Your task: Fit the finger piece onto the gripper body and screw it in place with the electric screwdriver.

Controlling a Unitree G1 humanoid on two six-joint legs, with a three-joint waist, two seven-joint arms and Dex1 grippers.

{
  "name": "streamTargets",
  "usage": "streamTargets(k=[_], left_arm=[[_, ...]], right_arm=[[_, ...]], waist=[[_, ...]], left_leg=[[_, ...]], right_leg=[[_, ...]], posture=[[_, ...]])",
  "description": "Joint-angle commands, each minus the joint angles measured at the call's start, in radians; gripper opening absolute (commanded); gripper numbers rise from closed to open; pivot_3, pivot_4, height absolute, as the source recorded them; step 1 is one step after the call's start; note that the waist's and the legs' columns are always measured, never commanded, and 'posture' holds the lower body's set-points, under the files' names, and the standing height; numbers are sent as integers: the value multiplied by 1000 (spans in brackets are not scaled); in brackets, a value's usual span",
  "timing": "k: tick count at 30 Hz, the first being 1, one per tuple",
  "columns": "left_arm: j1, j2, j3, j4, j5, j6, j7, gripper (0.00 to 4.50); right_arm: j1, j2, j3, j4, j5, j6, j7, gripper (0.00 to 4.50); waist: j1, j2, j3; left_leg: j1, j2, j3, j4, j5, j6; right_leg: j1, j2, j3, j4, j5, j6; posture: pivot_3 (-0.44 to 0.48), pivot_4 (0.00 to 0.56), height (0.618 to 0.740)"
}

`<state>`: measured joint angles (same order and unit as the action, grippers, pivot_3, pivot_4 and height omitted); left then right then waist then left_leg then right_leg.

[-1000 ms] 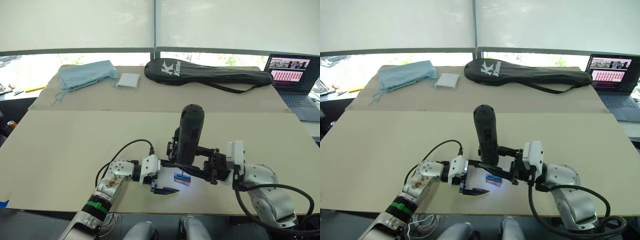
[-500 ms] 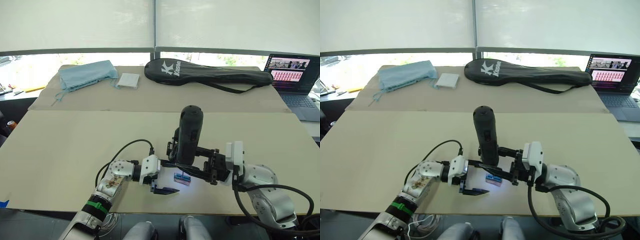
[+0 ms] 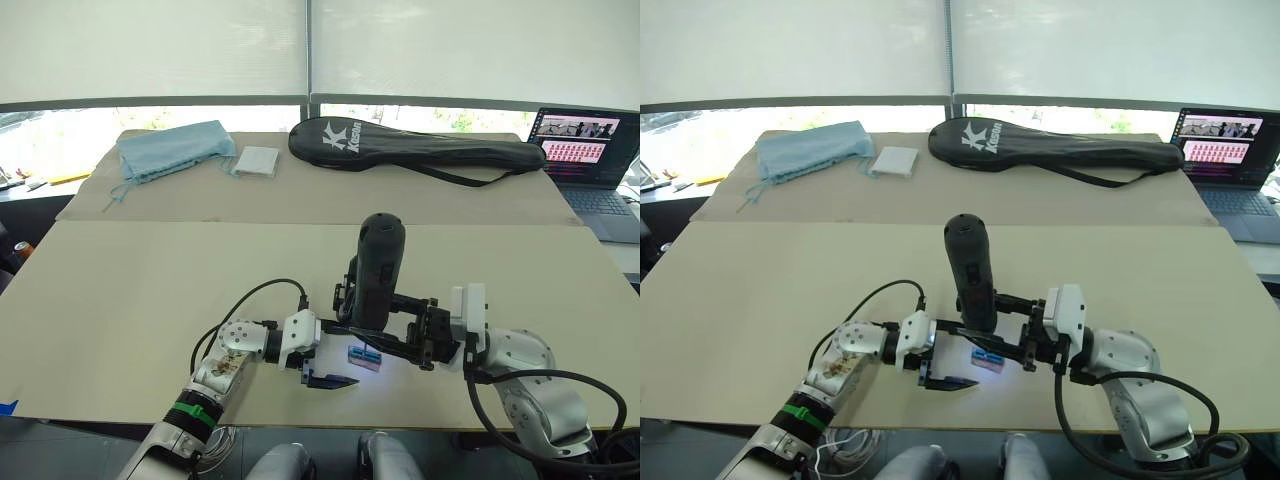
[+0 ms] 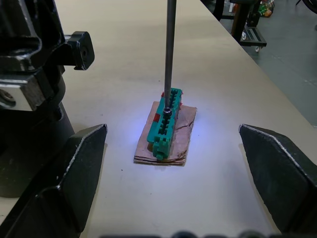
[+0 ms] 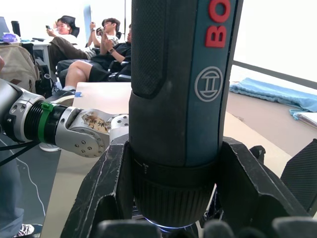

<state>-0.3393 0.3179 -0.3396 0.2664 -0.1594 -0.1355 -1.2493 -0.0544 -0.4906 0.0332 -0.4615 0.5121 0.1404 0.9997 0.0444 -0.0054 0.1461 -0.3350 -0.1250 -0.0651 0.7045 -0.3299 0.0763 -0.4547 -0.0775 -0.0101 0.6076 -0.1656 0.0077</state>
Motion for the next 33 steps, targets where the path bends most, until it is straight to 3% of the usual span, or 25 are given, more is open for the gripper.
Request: streamTargets(k=[1, 33], left_arm=[[26, -1, -31, 35, 23, 22, 8, 4486], [36, 6, -28, 11, 15, 43, 14, 4486]], right_arm=[[-7, 7, 1, -24, 13, -36, 1, 1926], [11, 6, 23, -11, -21, -42, -10, 1926]], waist=[[0, 0, 0], [-3, 0, 0]], left_leg=[[0, 0, 0, 0, 0, 0], [0, 0, 0, 0, 0, 0]], right_leg=[[0, 0, 0, 0, 0, 0], [0, 0, 0, 0, 0, 0]], posture=[[0, 150, 740], [0, 150, 740]])
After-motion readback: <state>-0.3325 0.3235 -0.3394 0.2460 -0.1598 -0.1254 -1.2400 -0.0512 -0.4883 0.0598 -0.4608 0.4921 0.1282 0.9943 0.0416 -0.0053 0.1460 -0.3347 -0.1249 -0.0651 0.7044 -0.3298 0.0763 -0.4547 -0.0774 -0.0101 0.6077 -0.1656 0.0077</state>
